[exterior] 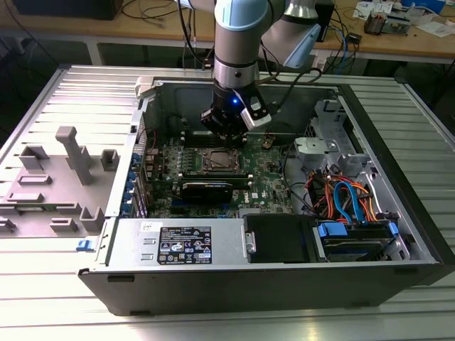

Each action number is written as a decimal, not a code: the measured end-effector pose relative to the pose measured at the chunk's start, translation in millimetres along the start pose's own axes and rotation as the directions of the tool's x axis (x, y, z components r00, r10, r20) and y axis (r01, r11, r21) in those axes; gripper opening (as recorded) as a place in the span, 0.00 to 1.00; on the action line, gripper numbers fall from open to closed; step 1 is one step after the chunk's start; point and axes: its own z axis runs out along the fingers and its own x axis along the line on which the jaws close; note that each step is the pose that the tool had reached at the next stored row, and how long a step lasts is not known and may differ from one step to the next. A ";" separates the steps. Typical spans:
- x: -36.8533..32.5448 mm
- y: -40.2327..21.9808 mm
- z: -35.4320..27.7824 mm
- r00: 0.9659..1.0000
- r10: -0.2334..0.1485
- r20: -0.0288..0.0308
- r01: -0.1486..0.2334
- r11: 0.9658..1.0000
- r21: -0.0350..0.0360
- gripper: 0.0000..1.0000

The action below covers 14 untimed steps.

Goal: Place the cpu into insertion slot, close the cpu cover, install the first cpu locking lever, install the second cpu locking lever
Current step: 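Install the first cpu locking lever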

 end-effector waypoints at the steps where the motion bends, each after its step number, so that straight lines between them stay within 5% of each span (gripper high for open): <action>1: 0.0 0.0 0.0 1.000 0.000 0.000 0.000 1.000 0.000 0.11; 14: 0.0 -2.5 2.3 1.000 0.000 0.000 0.000 1.000 0.000 0.11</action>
